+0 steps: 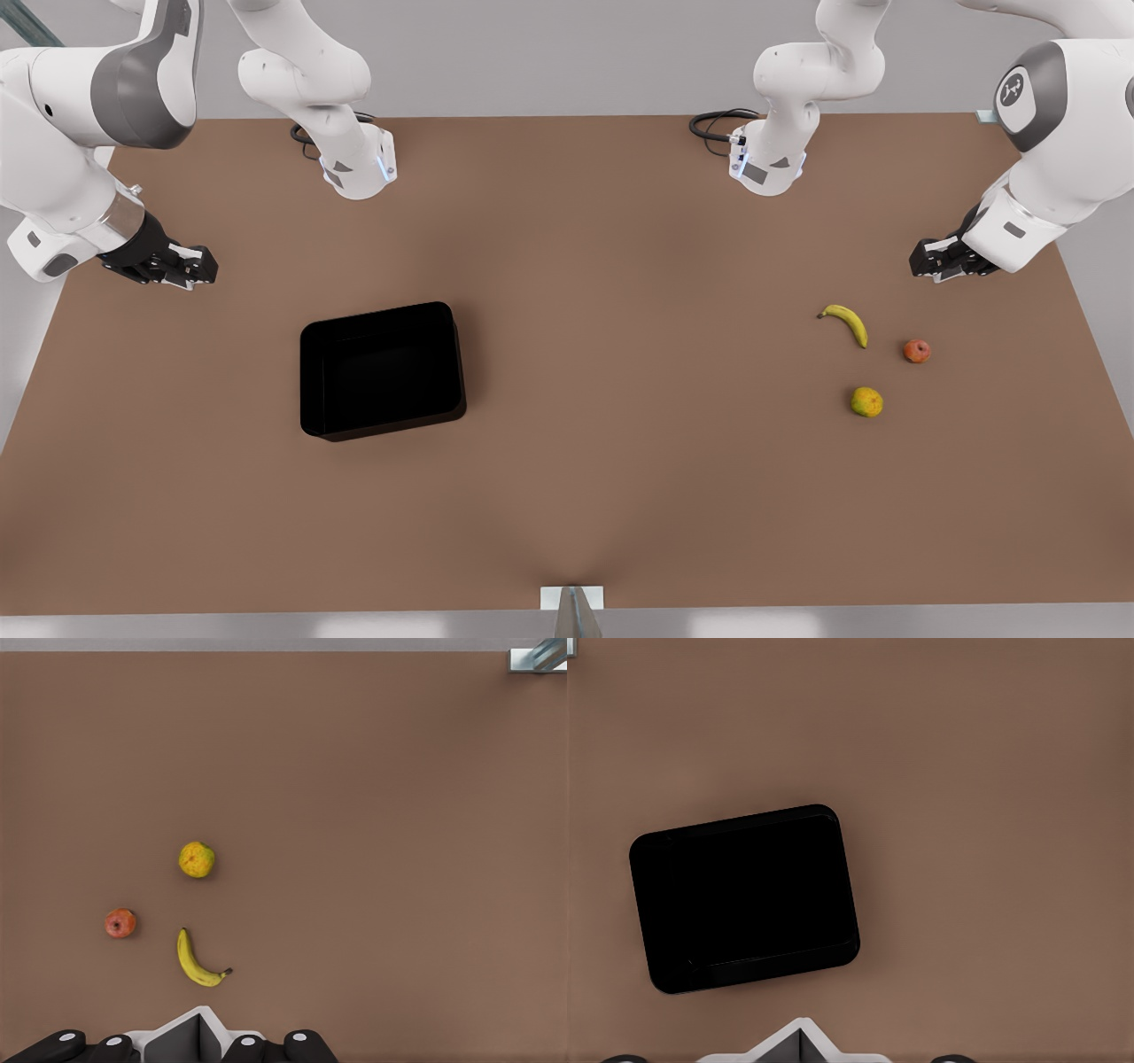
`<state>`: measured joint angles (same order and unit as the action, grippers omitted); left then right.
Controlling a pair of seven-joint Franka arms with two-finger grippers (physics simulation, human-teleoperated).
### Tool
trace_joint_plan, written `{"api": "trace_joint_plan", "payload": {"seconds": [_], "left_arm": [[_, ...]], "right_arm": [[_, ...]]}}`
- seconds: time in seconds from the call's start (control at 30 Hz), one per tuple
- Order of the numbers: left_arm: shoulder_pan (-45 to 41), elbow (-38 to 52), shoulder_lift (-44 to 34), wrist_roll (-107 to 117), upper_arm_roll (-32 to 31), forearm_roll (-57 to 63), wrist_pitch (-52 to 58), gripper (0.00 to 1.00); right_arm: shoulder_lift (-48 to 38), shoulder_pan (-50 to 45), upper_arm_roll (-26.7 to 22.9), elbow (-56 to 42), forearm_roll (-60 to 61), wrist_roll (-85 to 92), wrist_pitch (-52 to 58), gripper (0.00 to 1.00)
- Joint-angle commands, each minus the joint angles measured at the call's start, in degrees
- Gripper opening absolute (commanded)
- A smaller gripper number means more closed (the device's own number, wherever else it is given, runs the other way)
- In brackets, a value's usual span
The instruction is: Place the storage box in the middle with the right arm, and place the apple in the storage box with the left arm
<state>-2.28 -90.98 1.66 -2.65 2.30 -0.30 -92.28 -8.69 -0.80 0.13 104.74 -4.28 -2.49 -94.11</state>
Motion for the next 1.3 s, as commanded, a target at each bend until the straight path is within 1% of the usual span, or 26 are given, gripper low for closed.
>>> {"api": "trace_joint_plan", "payload": {"seconds": [0.0,0.17,0.27,0.3,0.37,0.4,0.47,0.5,0.53,0.57,0.6,0.63,0.67,0.73,0.8,0.83,0.97,1.0,1.07,1.2,1.27], "left_arm": [[-2.64,-0.34,0.09,-0.25,0.25,-0.93,-0.45,1.00],[-2.64,-0.17,0.36,-0.17,0.25,-1.02,-0.10,1.00],[-2.56,-0.25,1.06,1.15,0.69,-1.02,0.08,1.00],[-2.47,-0.34,2.02,3.34,2.18,-1.11,2.45,1.00],[-0.89,-0.34,5.63,19.15,3.50,-3.82,4.12,1.00],[2.62,-0.34,7.48,27.33,3.76,-10.15,4.21,1.00],[5.61,-1.39,10.73,46.67,4.29,-17.97,3.60,1.00],[6.06,-4.81,10.90,48.69,6.74,-23.32,2.98,1.00],[6.23,-8.32,10.99,49.05,11.12,-30.69,2.37,1.00],[6.58,-14.04,12.22,49.05,17.11,-41.25,2.10,1.00],[6.58,-18.53,12.58,49.14,17.83,-45.05,-1.06,1.00],[6.58,-21.52,12.93,49.49,20.11,-48.82,-3.08,1.00],[7.02,-22.23,15.56,49.40,22.22,-52.69,-3.00,1.00],[9.13,-22.05,20.92,49.23,22.40,-61.04,-3.09,1.00],[13.26,-19.94,25.67,48.53,22.31,-62.90,-2.21,1.00],[16.07,-17.13,28.83,48.26,22.31,-63.60,0.86,1.00],[19.59,-13.62,32.52,42.20,22.40,-63.42,6.06,1.00],[19.94,-13.61,33.58,42.02,22.31,-63.77,5.88,1.00],[20.38,-13.61,35.69,41.49,22.22,-65.36,5.88,1.00],[23.28,-13.09,40.08,37.54,22.05,-67.29,6.40,1.00],[24.86,-9.84,42.19,37.36,22.13,-67.29,8.25,1.00]], "right_arm": [[-0.97,-3.16,-0.04,1.60,-0.37,-0.23,-0.64,1.00],[-0.71,-2.98,-0.04,1.60,-0.37,-0.23,-0.82,1.00],[2.10,-3.33,0.05,1.69,-0.02,-0.41,-3.01,1.00],[2.28,-3.25,0.05,1.87,1.46,-0.41,-3.28,1.00],[4.65,-3.25,0.05,1.69,2.17,-0.32,-5.21,1.00],[6.76,-3.33,0.05,1.60,2.35,-0.32,-6.70,1.00],[12.47,-3.42,0.23,1.43,4.81,-0.32,-11.36,1.00],[14.14,-3.51,0.23,1.34,4.99,-0.40,-13.03,1.00],[15.63,-3.51,0.31,1.25,6.21,-0.41,-13.82,1.00],[18.27,-3.51,0.31,1.34,8.41,-0.14,-16.19,1.00],[20.64,-3.42,0.23,1.34,8.50,-0.23,-18.39,1.00],[22.58,-3.42,0.23,1.34,8.50,-0.14,-20.41,1.00],[24.51,-3.42,0.23,1.25,8.59,-0.23,-22.61,1.00],[28.64,-2.63,0.23,1.08,8.50,0.56,-26.47,1.00],[31.10,0.79,-0.21,0.37,8.24,5.30,-27.97,1.00],[31.37,1.76,-0.21,0.55,8.15,6.80,-27.97,1.00],[31.64,2.29,-0.21,3.00,8.15,7.06,-28.15,1.00],[30.67,2.91,-0.13,7.83,8.59,8.38,-33.94,1.00],[27.95,2.91,-0.04,11.80,9.03,9.09,-35.97,1.00],[30.23,2.99,-0.13,11.71,9.03,10.67,-36.32,1.00],[31.11,2.91,-0.04,11.62,9.12,10.85,-36.59,1.00]]}}
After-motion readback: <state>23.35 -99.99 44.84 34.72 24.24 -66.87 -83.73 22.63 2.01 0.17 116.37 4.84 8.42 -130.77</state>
